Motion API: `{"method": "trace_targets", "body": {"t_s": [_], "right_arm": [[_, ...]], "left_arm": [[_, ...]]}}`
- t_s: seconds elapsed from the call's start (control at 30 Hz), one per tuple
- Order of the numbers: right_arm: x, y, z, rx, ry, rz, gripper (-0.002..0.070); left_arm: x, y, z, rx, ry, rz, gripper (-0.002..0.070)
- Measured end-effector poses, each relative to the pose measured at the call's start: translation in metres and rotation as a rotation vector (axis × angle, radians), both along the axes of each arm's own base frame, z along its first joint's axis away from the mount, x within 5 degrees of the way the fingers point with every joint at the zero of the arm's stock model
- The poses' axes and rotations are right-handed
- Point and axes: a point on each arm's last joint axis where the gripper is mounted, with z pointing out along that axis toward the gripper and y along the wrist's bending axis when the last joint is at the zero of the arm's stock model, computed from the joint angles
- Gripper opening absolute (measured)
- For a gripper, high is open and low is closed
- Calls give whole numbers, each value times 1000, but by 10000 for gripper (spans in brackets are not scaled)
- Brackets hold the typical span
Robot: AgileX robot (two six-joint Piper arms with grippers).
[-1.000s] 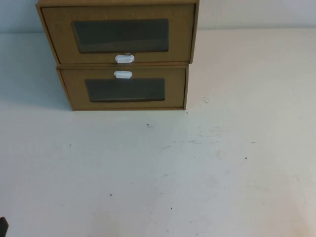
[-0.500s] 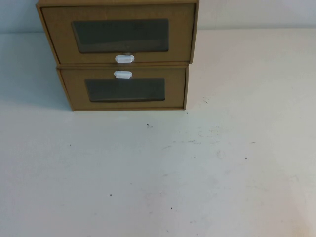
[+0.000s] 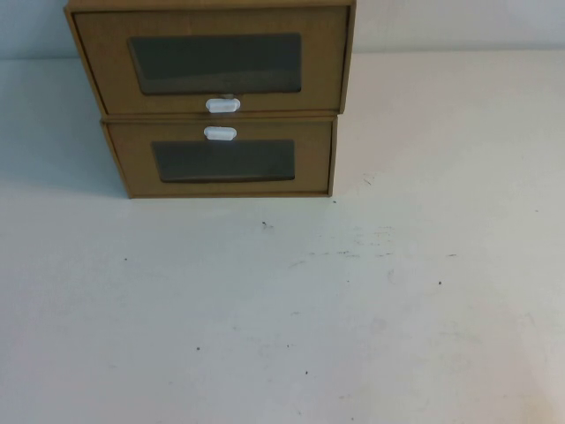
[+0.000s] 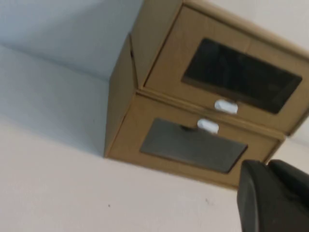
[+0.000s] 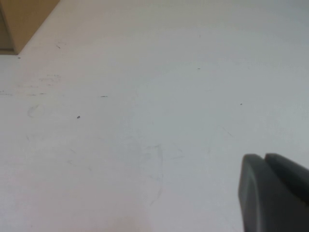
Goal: Open the shoe box
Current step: 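Pull the top drawer of the cardboard box fully open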
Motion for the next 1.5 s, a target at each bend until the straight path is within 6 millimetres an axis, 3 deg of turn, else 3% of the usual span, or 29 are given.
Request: {"method": "trace_targets", "body": {"t_s": [0.1, 0.33, 0.5, 0.73, 0.9, 1.07, 1.3, 1.5], "right_arm": [[0, 0, 0, 0, 0, 0, -14], [0, 0, 0, 0, 0, 0, -14], [0, 0, 0, 0, 0, 0, -14], [0, 0, 0, 0, 0, 0, -14], [0, 0, 0, 0, 0, 0, -14], [0, 0, 0, 0, 0, 0, -14], [0, 0, 0, 0, 0, 0, -14], [0, 0, 0, 0, 0, 0, -14]], "left_arm": [[9, -5, 36, 91, 122, -55, -5], [60, -18, 116, 337, 242, -210, -5], [121, -31, 179, 402, 213, -324, -5], [230, -51, 223, 450, 269, -484, -5], [310, -65, 213, 435, 347, -592, -5], [359, -79, 189, 419, 357, -614, -5], [386, -106, 146, 456, 431, -677, -5], [389, -107, 145, 472, 428, -666, -5]]}}
